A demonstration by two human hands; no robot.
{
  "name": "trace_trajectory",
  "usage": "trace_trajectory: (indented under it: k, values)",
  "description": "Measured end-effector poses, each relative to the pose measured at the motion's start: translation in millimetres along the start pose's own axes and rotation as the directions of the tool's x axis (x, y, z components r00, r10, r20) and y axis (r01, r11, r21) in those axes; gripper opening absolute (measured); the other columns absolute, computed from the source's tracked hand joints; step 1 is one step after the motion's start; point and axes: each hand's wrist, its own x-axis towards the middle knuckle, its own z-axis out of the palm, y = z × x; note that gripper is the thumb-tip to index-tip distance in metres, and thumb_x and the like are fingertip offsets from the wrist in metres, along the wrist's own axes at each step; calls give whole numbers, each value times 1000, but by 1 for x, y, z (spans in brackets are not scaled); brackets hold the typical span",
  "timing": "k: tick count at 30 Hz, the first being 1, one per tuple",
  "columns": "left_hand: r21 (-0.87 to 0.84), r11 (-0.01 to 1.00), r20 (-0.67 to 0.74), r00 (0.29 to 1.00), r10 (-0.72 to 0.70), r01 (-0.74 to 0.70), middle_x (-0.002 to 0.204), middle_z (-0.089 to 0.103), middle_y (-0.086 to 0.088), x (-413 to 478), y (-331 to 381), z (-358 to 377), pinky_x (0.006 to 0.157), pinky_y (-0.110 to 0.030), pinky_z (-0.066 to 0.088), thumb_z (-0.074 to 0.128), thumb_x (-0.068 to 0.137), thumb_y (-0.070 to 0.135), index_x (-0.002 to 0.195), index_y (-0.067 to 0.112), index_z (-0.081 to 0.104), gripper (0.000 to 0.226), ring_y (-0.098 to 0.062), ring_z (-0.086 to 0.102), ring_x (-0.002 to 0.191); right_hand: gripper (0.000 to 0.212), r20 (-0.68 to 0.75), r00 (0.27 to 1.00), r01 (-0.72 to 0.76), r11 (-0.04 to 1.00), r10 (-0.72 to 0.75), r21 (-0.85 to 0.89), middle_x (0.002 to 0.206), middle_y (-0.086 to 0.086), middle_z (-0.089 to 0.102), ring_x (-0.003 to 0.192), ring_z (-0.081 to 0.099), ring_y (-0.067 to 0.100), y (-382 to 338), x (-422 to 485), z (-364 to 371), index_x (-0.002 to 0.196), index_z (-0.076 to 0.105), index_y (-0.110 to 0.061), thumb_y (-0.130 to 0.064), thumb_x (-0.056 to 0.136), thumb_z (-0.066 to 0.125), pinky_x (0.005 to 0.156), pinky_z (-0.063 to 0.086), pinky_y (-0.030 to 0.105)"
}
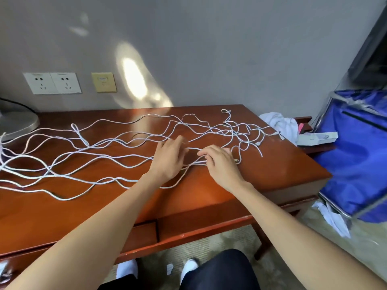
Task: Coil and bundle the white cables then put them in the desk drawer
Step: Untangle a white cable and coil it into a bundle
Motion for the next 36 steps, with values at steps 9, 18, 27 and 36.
trace_trajectory:
  k: [9, 18, 27, 36]
  values:
    - [-185, 956, -260, 927, -270, 226, 87, 63, 10, 52, -25, -35, 68, -32, 40, 61, 96, 17, 95, 20, 64, 4, -20, 58, 82, 25, 182, 976, -131, 989, 117, 67, 110, -6, 75, 100, 70, 20, -2, 56, 1, 129, 61, -22, -22, 108, 49, 90, 56, 43]
    - [131, 989, -86, 995, -53, 64, 147, 48, -10, 15, -25, -57, 112, -51, 39, 52, 89, 25, 149, 18, 44, 61, -35, 47, 133, 29, 198, 980, -29, 1000, 26, 12, 98, -6, 66, 89, 60, 10, -30, 56, -16, 126, 69, -20, -21, 110, 46, 77, 44, 28]
    - [306, 935, -59, 977, 206, -178, 146, 55, -2, 0, -50, -52, 118, -47, 22, 60, 100, 33, 140, 20, 56, 43, -26, 41, 145, 30, 149, 979, 147, 988, -138, -49, 92, 1, 65, 96, 57, 28, -39, 77, 3, 131, 70, -23, -25, 107, 52, 87, 49, 45]
    - [259, 964, -193, 981, -2, 53, 99, 58, -10, 38, -118, -36, 74, -42, 45, 55, 103, 25, 99, 14, 63, 14, -38, 58, 80, 27, 49, 988, 150, 988, -148, -39, 110, 0, 75, 105, 66, 23, -36, 132, 63, 123, 73, -18, -32, 103, 61, 85, 48, 31]
